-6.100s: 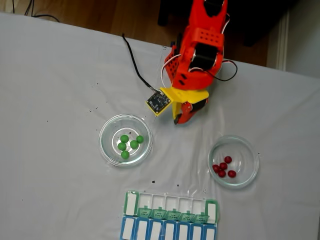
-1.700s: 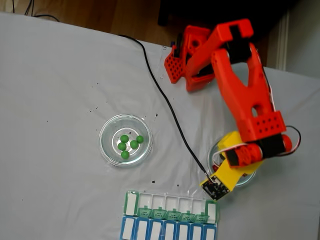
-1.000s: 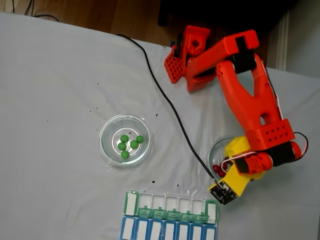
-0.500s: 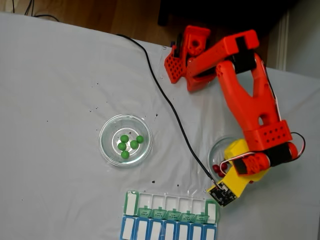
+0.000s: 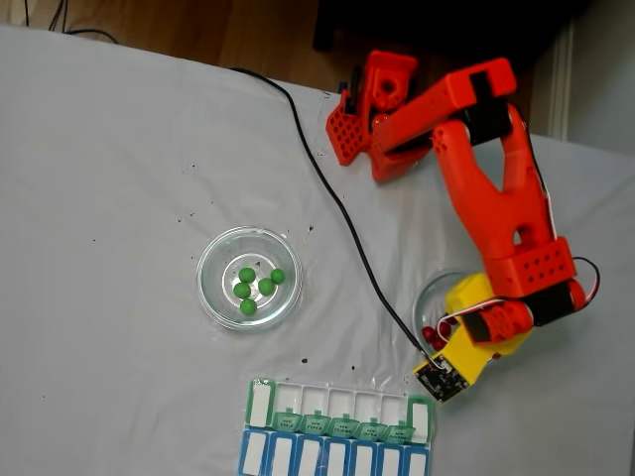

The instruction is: Sort medicines into box.

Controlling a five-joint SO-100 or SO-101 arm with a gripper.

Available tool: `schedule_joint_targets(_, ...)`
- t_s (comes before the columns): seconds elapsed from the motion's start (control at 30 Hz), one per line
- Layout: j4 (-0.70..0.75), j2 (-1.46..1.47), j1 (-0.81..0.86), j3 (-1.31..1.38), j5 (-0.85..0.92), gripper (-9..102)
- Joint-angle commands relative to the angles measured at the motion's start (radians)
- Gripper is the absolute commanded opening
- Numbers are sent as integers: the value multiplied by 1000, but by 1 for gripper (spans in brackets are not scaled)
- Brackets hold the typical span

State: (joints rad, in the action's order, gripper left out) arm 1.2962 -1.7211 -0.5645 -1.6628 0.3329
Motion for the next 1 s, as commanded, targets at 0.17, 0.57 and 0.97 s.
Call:
schedule_joint_targets(0.17,-26,-75,-11,0,2,34)
schedule_joint_targets(0.57,-31,-38,-21,-6,-8,35)
schedule_joint_targets(0.97,-9,-26,-35,6,-63,33)
